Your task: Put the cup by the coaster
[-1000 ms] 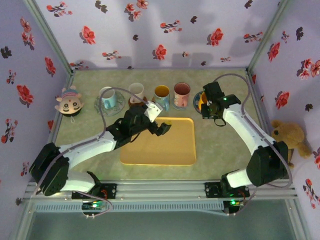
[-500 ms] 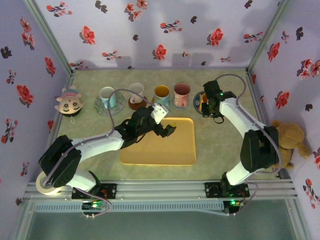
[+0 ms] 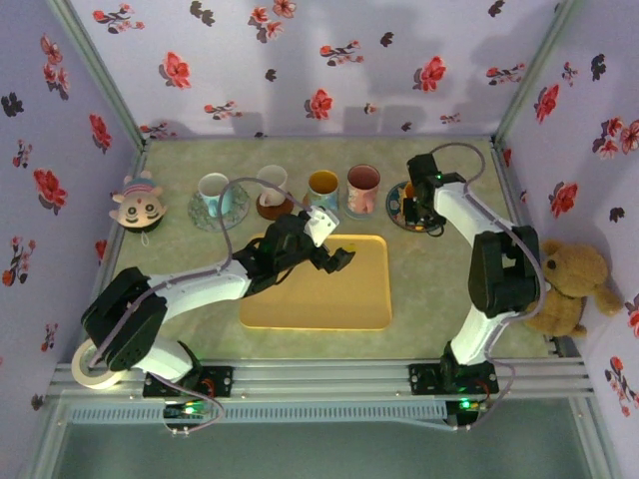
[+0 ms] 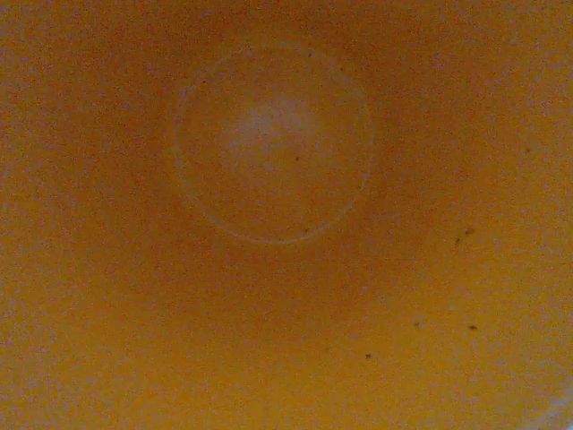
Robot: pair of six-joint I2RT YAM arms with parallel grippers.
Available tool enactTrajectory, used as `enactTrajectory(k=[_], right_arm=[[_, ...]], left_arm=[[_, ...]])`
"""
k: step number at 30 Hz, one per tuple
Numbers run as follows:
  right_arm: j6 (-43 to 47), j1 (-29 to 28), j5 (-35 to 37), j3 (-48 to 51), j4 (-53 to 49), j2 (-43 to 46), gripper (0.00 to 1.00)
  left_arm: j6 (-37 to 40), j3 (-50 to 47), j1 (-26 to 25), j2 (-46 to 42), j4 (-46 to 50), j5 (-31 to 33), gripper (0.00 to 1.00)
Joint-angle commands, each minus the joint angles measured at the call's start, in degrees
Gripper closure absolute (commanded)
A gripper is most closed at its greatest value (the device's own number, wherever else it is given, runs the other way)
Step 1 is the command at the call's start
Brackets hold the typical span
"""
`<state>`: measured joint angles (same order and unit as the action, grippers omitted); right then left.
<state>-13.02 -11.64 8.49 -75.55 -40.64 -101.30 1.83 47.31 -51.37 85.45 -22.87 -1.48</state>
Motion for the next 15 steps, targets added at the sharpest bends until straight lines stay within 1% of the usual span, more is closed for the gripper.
enactTrajectory(k=[1,8,15], right_arm=[[1.5,0.87,0.76,-3.68,3.6,-1.69,1.0],[1.17,1.32,1.52,-5.44,5.37,-5.34,1.0],[0.62,1.61,2.57,-5.09,6.86,-6.4,1.0]], left_arm=[[-0.11,1.36,-0.63,0.6,-2.23,1.02,0.0],[-0.07,1.95,-1.19,0.95,-1.82,0.82,0.0],[-0.13,2.16,-1.82,0.87,-1.13,0.81,0.0]])
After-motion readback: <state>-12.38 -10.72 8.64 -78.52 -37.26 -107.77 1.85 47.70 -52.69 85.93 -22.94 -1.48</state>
